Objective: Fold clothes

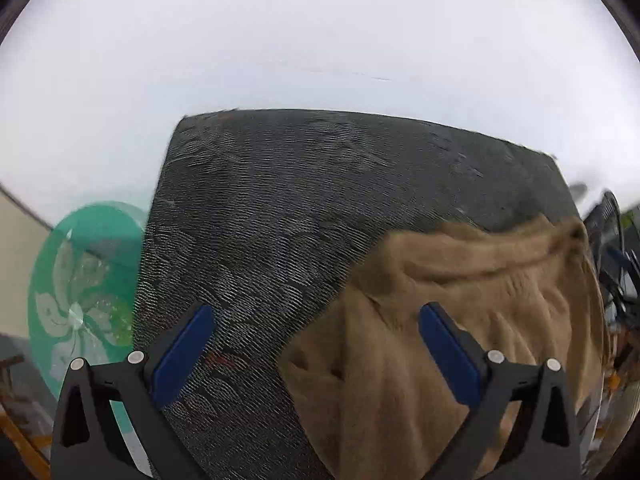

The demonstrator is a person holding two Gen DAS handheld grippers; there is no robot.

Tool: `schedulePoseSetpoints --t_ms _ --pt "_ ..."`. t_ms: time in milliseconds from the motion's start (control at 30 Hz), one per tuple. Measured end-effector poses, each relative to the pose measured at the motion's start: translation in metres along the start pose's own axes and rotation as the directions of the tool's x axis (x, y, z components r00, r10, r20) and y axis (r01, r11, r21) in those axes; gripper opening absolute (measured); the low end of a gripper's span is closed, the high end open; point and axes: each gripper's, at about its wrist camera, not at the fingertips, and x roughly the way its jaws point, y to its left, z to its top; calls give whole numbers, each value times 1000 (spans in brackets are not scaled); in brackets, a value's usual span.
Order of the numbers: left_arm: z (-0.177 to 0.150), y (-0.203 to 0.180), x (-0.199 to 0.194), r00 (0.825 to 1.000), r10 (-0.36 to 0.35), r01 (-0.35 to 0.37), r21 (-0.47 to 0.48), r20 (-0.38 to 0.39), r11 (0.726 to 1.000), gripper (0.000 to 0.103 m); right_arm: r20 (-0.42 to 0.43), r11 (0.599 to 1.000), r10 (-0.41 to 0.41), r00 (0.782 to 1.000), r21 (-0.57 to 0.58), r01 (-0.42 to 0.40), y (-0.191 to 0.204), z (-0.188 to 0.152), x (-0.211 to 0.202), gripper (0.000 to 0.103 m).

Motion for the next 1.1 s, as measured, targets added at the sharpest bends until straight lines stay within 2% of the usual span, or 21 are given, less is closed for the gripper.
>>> schedulePoseSetpoints --t_ms 67,133,200,233,267,300,333,367,433,533,600,767,900,1033,1100 --pt "-12 -23 -7 1000 -6 5 84 15 996 103 -27 1000 14 1000 -21 -15 10 0 6 77" --pt "-18 -48 -7 999 20 -24 175 26 984 103 -52 999 27 998 -19 -28 16 -1 13 77" --pt "-20 -69 4 995 87 -95 258 41 961 103 -77 999 40 996 -16 -41 23 -1 20 77" --pt "-20 -78 13 987 153 -163 293 54 942 103 -90 999 46 995 -15 -48 26 -2 24 77" --pt "-17 -82 24 968 240 -249 309 67 918 103 -104 998 53 993 -10 -54 28 -2 29 77" --pt "-14 -84 37 941 328 -336 318 79 887 103 -121 998 54 991 -3 -55 27 -2 38 77" --pt "-11 -84 49 916 393 -399 316 84 861 103 -140 999 44 989 -4 -45 28 -2 46 77" --pt "-7 -81 60 901 427 -428 304 74 851 103 -154 1000 27 988 -9 -28 29 -1 52 77" --pt "-1 -69 75 903 427 -423 256 43 869 103 -161 1000 -2 987 6 3 25 -1 64 77" --pt "3 -50 82 924 382 -382 171 38 908 103 -157 999 -23 987 45 30 16 1 76 77" --pt "2 -42 84 933 359 -361 142 40 922 103 -149 997 -22 989 68 32 10 3 82 77" --pt "0 -39 85 930 361 -367 140 65 920 103 -143 998 -37 989 53 45 12 2 88 83" --pt "-2 -28 81 943 328 -332 106 53 937 103 -127 998 -26 992 62 34 14 -6 81 83" --pt "-10 -27 64 941 333 -337 99 55 936 103 -78 999 -13 997 51 17 16 -18 48 84" --pt "-20 -35 47 934 345 -354 125 91 927 103 -23 999 -20 1000 36 21 17 -28 14 84"
